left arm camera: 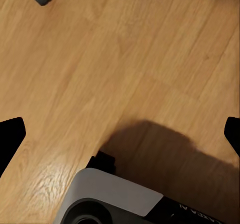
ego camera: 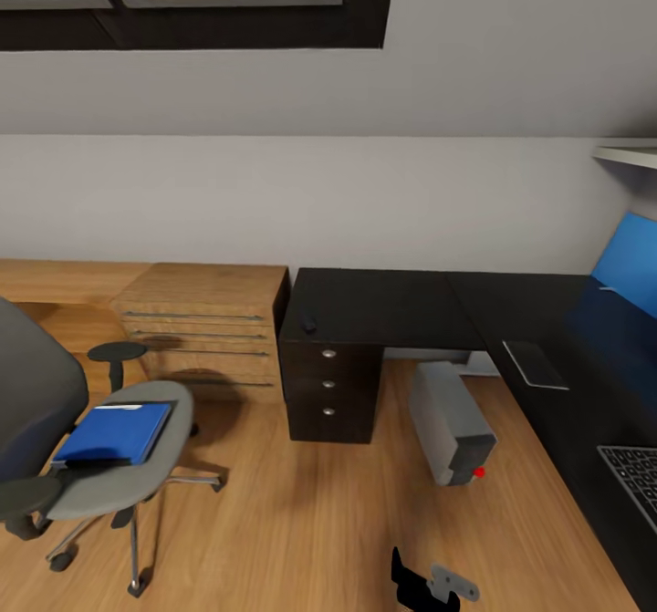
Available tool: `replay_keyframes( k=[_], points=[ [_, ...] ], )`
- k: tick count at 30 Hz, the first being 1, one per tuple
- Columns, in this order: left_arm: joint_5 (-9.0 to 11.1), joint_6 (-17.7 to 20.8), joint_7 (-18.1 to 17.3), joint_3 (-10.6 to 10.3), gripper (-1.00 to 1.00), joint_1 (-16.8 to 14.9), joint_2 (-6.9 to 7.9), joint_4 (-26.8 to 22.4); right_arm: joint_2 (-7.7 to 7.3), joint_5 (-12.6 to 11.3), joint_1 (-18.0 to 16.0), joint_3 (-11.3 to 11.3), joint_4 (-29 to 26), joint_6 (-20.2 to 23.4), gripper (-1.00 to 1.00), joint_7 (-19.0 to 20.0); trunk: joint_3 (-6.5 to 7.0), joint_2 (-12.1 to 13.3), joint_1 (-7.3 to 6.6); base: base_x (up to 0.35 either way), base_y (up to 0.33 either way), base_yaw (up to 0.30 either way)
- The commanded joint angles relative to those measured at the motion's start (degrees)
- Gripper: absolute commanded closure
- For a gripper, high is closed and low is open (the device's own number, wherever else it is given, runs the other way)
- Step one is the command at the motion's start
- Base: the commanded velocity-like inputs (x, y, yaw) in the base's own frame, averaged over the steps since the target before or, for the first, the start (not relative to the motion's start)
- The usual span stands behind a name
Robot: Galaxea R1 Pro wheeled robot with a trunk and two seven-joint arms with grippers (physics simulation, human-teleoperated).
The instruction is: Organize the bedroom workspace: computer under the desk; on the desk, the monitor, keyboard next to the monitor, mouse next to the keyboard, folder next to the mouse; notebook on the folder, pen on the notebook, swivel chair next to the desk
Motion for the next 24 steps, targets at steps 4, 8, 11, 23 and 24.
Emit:
replay_keyframes(
  k=[4,8,11,23,24],
  points=[
    [-0.31,-2.49,0.44,-0.48,-1.0,0.26,0.07,-0.28,0.01,-0.63,-0.07,0.35,0.09,-0.35,-1.0,0.37,-0.06,-0.04,0.04,0.322,0.0,0.0],
    [-4.71,-15.16,0.36,-0.48,-1.0,3.0,0.06,-0.63,-0.05,-0.63,-0.06,0.35,0.09,-0.52,-1.0,0.38,-0.06,-0.04,0.04,0.322,-0.024,0.0],
    [-5.77,-20.14,0.33,-0.48,-1.0,3.68,0.04,-0.76,-0.05,-0.56,-0.05,0.35,0.09,-0.64,-1.0,0.34,-0.06,-0.04,0.04,0.322,-0.045,0.0],
    [-6.18,-21.78,0.4,-0.83,-1.0,4.6,-1.58,-0.74,-0.08,-0.54,-0.04,0.32,0.09,-0.45,-1.0,0.38,0.12,0.36,-0.18,0.163,-0.005,0.0],
    [-6.17,-21.76,0.41,-0.83,-1.0,4.6,-1.61,-0.74,-0.08,-0.54,-0.04,0.33,0.09,-0.45,-1.0,0.37,0.29,0.76,-0.4,0.008,0.0,0.0]
  ],
)
